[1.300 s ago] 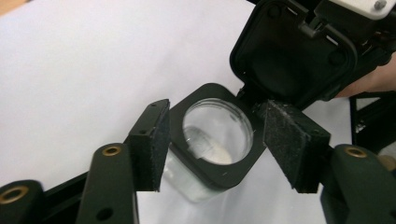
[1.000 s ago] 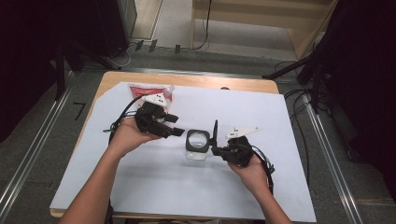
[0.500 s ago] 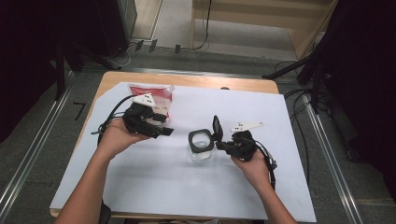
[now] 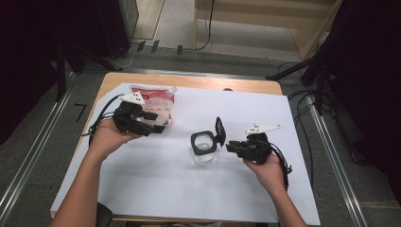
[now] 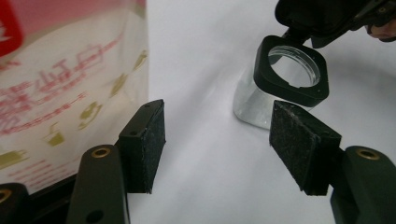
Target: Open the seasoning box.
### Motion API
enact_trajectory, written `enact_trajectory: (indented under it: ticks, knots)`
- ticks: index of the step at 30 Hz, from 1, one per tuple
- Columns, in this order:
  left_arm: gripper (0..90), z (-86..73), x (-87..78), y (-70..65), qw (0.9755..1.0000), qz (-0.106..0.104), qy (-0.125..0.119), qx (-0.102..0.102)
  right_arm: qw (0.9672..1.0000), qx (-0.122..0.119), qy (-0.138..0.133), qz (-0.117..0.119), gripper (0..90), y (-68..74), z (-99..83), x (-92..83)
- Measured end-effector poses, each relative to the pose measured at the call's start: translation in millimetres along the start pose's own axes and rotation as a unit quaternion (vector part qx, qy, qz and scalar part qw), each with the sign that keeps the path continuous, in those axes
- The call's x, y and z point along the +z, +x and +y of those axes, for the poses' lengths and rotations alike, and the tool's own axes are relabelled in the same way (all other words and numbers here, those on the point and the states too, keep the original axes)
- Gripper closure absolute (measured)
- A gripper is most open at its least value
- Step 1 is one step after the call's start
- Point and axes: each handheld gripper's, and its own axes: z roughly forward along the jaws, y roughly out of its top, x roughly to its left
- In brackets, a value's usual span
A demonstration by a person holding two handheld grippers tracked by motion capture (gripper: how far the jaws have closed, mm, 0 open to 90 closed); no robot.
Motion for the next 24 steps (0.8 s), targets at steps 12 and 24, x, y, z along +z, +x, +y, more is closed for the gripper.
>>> enact_trajectory:
  ticks: [12,24]
  knots:
    - [37.4,-14.5,-21.7,21.0,0.9994,0.024,-0.001,-0.023,0.9999,0.006,-0.006,-0.011,63.7,-4.7,-4.7,-5.9]
    - [37.6,-24.1,-39.4,44.4,0.9973,0.051,-0.008,-0.052,1.0000,0.001,-0.004,-0.009,61.0,-2.8,-7.0,-3.2]
